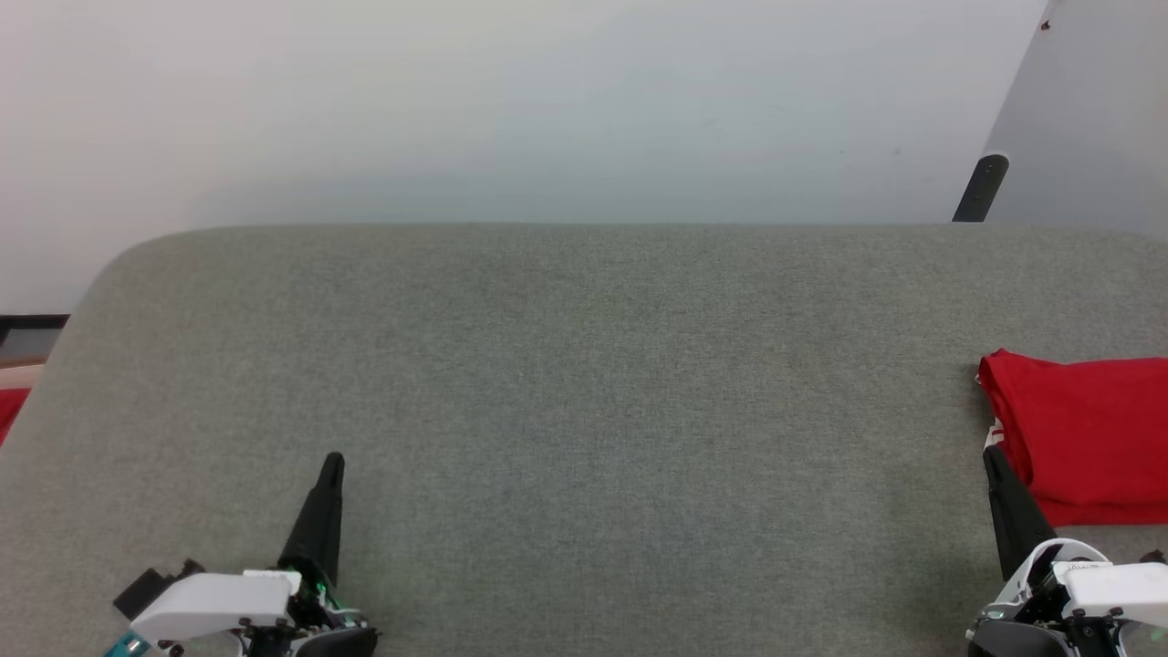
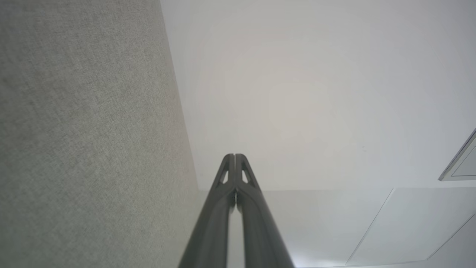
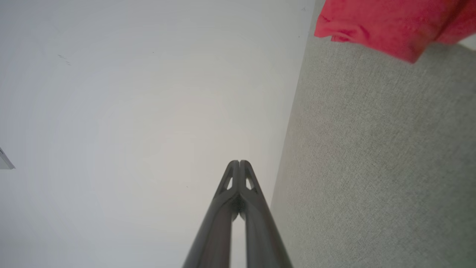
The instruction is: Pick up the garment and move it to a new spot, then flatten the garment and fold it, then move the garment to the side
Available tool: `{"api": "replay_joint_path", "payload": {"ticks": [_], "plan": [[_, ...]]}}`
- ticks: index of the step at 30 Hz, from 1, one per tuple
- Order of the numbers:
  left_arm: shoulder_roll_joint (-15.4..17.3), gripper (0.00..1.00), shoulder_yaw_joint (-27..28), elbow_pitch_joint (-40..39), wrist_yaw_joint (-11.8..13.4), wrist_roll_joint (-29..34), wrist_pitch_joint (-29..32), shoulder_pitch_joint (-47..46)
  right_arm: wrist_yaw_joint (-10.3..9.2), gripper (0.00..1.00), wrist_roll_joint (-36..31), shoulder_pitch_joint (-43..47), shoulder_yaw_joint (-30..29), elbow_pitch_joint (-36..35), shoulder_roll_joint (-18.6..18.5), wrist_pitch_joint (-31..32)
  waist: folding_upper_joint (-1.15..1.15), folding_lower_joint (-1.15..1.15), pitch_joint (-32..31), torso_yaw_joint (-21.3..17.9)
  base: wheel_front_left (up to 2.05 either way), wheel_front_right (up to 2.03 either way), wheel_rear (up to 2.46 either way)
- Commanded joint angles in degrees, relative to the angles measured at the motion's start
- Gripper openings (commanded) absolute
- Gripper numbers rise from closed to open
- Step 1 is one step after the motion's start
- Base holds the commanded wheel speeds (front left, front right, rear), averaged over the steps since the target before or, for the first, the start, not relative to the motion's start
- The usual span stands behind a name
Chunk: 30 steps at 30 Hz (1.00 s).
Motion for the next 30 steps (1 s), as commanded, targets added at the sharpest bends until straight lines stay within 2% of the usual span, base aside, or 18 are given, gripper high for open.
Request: {"api": "replay_joint_path", "payload": {"ticks": [1,30], "plan": [[-0.32,0.0,0.19,0.28,0.1,-1.03,0.37,-0.87,0.02,0.0,1.24,-1.08,-0.09,0.28,0.21,0.22,0.0,0.0,-0.01,-0.01,0.0,0.0,0.0],[-0.42,0.0,0.38,0.25,0.1,-0.68,0.43,-0.89,0.02,0.0,1.15,-0.68,-0.06,0.26,0.21,0.19,0.0,0.0,-0.01,-0.01,0.0,0.0,0.0]]}}
